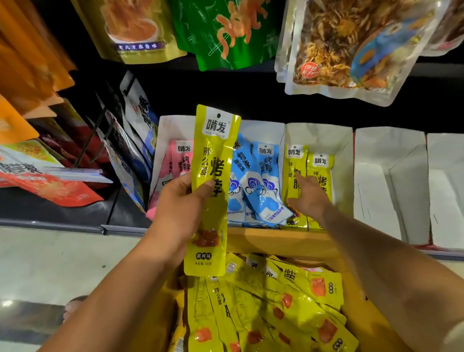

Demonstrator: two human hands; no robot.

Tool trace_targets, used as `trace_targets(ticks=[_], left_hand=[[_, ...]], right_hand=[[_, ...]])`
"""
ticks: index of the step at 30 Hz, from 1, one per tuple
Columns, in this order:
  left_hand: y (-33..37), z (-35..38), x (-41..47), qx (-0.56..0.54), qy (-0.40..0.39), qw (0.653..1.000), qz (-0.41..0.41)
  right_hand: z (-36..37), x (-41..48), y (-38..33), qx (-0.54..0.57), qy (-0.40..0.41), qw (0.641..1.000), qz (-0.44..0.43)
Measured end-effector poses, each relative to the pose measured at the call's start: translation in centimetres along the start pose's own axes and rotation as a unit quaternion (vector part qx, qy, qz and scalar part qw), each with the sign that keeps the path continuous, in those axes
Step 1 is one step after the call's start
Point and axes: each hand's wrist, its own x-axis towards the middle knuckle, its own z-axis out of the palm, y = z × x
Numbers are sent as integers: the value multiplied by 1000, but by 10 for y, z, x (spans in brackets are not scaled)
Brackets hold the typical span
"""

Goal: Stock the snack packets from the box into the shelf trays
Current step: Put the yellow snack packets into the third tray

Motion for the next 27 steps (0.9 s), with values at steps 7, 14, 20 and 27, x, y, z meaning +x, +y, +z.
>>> trace_targets(ticks=[7, 14, 20, 27], left_hand=[[-1, 0, -2, 13, 5, 1000, -1], [-3, 0, 3, 19, 8, 1000, -4], [-2, 1, 5, 8, 6, 1000, 11], [-3, 11, 5, 13, -18, 1000, 0]], right_hand=[[0, 13, -8, -46, -47, 997, 29], [-2, 14, -7, -30, -50, 998, 29], [-35, 0, -12, -56, -62, 996, -7], [-107, -40, -40, -86, -37, 991, -91]])
